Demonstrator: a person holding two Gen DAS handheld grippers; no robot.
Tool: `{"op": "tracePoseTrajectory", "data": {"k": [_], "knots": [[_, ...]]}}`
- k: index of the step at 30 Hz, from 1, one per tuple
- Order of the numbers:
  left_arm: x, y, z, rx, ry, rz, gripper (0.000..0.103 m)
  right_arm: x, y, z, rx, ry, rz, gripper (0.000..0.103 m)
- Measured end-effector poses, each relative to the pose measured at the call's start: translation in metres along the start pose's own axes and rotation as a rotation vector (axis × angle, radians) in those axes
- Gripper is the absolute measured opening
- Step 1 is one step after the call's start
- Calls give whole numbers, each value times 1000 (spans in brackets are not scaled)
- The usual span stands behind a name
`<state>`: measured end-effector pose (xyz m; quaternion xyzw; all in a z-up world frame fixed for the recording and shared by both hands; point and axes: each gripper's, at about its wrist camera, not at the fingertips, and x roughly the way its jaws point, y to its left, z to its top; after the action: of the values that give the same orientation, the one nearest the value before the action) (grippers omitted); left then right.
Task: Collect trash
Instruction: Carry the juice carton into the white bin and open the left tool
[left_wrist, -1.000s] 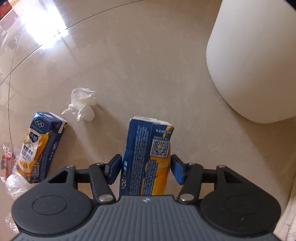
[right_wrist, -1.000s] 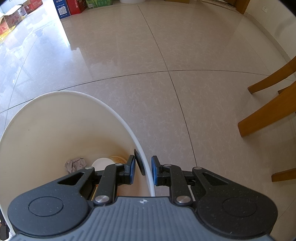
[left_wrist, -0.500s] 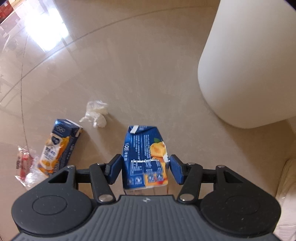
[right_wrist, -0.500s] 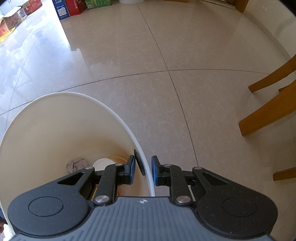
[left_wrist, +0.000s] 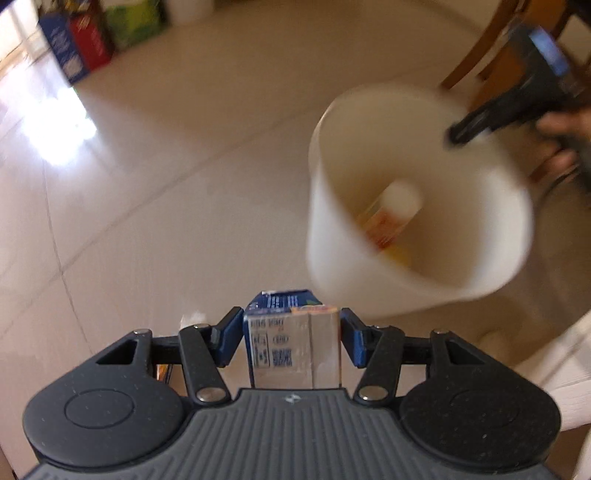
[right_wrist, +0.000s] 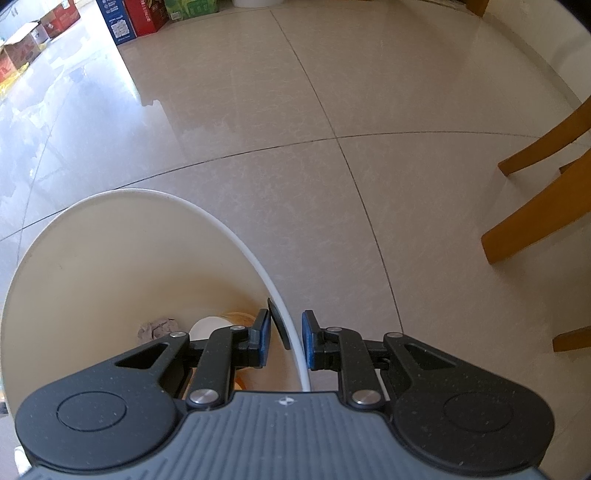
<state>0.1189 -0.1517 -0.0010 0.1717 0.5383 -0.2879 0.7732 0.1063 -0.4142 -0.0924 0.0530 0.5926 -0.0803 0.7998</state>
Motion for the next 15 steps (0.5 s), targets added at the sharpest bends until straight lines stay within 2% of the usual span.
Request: {"op": "tracePoseTrajectory", "data": {"k": [7,10,12,14,15], "knots": [[-58,-39,52,70,-83,-75,55,0,-3,1,14,3,10,21],[-67,-59,68,89,-115,-112,55,0,-4,1,14,3,10,21],[-60,-68,73,99,-119,-121,56,0,-4,1,10,1,11,21],[-49,-75,74,104,-116,-101,67,0,-5,1,10,1,13,21],[-45,-77,74,106,-107,-91,82,0,-6,1,10,0,16,21]]}}
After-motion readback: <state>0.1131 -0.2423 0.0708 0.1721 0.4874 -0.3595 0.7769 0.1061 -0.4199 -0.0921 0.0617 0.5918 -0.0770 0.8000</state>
